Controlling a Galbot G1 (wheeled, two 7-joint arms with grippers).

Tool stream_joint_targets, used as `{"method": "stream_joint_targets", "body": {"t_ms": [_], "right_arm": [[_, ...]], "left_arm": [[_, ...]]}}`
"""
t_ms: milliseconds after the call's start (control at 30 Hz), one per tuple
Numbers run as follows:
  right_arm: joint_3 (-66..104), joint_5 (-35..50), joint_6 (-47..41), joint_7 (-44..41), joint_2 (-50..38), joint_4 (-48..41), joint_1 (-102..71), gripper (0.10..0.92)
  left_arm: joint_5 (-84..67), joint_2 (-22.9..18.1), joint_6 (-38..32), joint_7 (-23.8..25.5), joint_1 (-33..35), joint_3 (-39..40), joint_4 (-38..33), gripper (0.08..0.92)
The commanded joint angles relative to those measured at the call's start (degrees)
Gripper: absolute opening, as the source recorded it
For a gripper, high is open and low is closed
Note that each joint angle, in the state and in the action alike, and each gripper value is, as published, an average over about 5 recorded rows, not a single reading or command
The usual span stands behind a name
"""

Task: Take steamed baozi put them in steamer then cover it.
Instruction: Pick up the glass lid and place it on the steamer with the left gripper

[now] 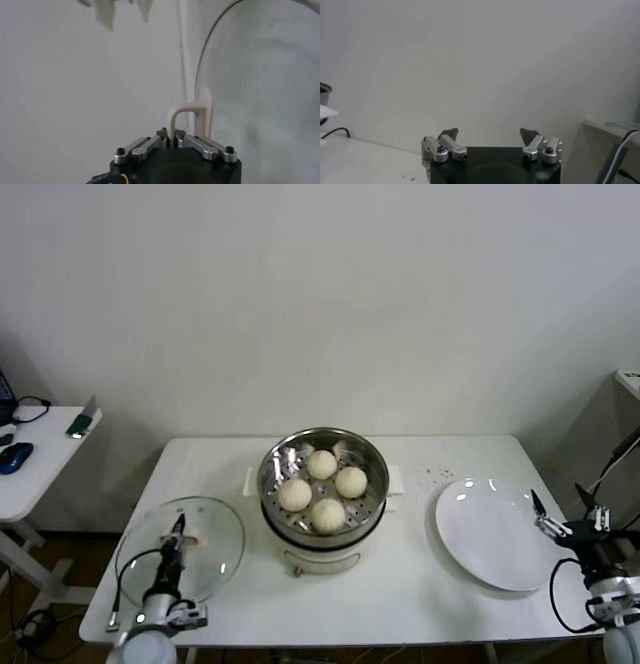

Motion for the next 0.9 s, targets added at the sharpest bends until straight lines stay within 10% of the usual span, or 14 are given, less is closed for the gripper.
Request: {"method": "stream_joint_targets", "body": {"t_ms": [33, 367, 633, 900], "right_arm": [[-0.49, -0.87, 0.22, 0.09, -0.93, -1.86, 1.54, 0.823], [-3.25, -2.4, 0.18, 0.07, -2.14, -3.8, 5.38, 0.823], [-6.44, -4.5, -0.23, -0.06, -1.94, -4.45, 8.05, 0.823], [-8.9, -7.44, -0.55, -0.06, -0.68, -5.22, 10.12, 0.823]], "left_arm": [[-8.2, 7.13, 11.81, 2.4, 7.92, 0.34, -19.79, 0.152], [-12.43, 18.5, 28.35, 5.23, 9.47, 3.98, -32.84, 0.152], [-16.94, 26.65, 35.83, 5.44, -5.81, 22.02, -31.96, 0.152], [-10.5, 22.1, 37.91, 15.14, -24.45, 39.38, -27.32, 0.152]]}}
